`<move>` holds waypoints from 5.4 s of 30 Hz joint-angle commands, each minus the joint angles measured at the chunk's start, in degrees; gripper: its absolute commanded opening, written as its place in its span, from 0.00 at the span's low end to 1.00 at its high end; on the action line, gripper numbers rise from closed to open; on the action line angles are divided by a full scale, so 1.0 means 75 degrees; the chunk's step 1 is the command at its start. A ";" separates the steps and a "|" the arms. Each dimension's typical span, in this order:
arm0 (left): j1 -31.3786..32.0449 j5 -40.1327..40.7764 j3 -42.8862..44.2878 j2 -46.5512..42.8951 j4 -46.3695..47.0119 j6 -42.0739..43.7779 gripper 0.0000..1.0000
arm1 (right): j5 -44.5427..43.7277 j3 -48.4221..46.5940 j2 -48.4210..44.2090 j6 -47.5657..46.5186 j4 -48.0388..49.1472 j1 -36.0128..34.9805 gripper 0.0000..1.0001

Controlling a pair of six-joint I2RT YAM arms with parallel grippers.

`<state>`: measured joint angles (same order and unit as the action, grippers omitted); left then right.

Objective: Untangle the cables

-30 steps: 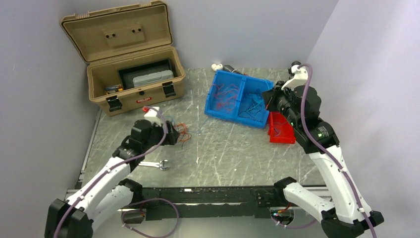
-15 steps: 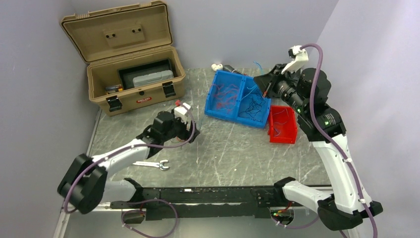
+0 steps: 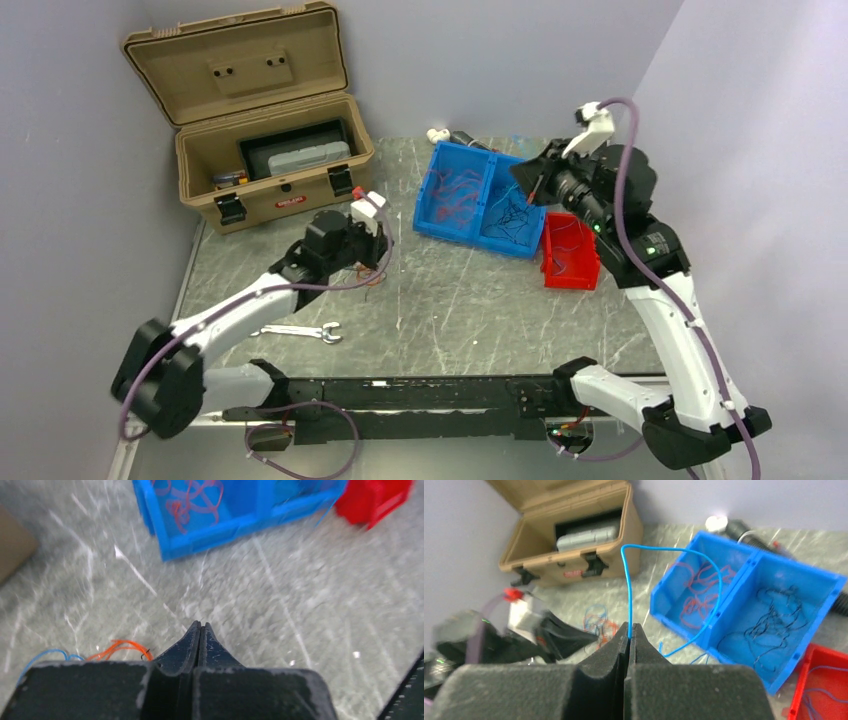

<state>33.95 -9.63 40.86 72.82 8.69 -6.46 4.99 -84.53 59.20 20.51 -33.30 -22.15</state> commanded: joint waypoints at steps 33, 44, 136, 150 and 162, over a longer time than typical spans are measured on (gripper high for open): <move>0.0100 -0.3731 0.2129 -0.1052 -0.1641 -0.2745 0.00 | 0.0415 0.6055 -0.0716 -0.1184 0.6283 -0.2984 0.00; 0.0101 -0.2211 0.1609 -0.1246 -0.2360 -0.2104 0.58 | -0.1854 0.4770 0.0071 -0.0548 0.3552 -0.2916 0.00; -0.0030 -0.0698 0.0120 -0.2194 -0.2333 -0.1825 0.79 | -0.1569 0.3024 0.1657 0.0961 -0.0368 -0.0757 0.00; -0.0031 -0.1296 0.0081 -0.1989 -0.1897 -0.2025 0.78 | -0.5680 0.3150 0.1454 0.0780 -0.0057 0.2032 0.00; -0.0042 -0.1591 0.0282 -0.1743 -0.1695 -0.2041 0.77 | -0.8574 0.2854 0.3475 0.1099 0.0194 0.2009 0.00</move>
<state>33.87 -19.73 41.12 59.72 -6.63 -21.54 -53.08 -61.34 82.00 27.55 -34.13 -6.94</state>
